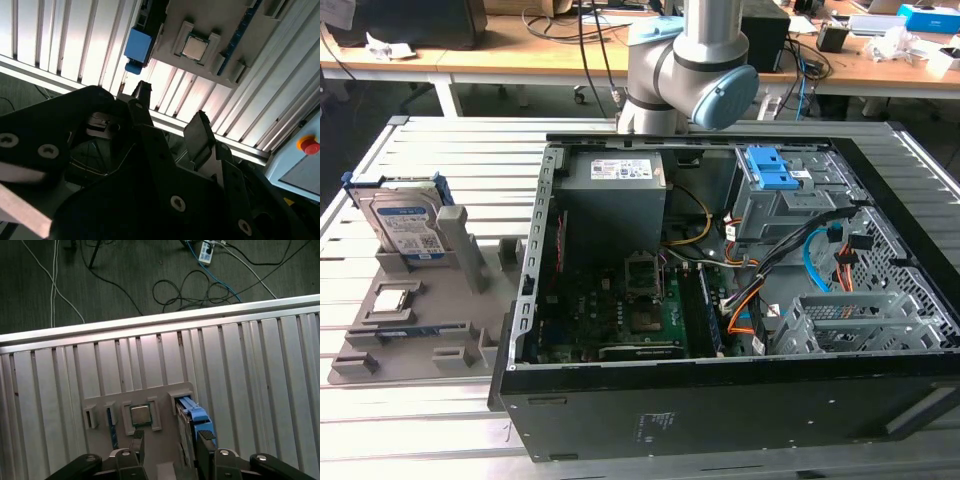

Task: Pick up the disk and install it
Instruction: 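Pick up the disk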

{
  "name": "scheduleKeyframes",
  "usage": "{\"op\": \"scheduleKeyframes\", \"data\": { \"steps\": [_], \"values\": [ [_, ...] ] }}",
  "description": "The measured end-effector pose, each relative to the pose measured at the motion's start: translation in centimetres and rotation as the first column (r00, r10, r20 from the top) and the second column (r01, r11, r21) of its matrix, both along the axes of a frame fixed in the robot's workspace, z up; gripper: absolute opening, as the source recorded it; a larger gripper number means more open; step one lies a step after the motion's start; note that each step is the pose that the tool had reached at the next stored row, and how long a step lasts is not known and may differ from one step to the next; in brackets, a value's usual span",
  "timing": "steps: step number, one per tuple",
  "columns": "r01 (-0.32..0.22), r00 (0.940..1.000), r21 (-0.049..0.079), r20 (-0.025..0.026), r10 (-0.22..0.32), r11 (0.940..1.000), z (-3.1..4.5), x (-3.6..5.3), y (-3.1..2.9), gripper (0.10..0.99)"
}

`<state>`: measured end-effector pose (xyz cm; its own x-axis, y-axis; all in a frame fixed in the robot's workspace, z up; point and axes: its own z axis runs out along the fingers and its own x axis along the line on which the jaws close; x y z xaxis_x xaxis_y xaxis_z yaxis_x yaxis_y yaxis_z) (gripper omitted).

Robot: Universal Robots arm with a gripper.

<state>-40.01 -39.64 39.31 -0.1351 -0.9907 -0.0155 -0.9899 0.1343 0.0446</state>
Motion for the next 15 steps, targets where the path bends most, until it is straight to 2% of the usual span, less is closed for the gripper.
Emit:
{"op": "scheduleKeyframes", "data": {
  "steps": [6, 7, 15],
  "values": [
    [0.000, 1.0000, -0.001, 0.0000, 0.000, 1.0000, 0.00, 0.13, 0.71, 0.541],
    [0.000, 1.0000, -0.001, 0.0000, 0.000, 1.0000, -0.01, 0.35, 1.09, 0.541],
    [0.000, 1.0000, -0.001, 0.0002, 0.000, 1.0000, -0.08, 0.58, 1.38, 0.541]
  ]
}}
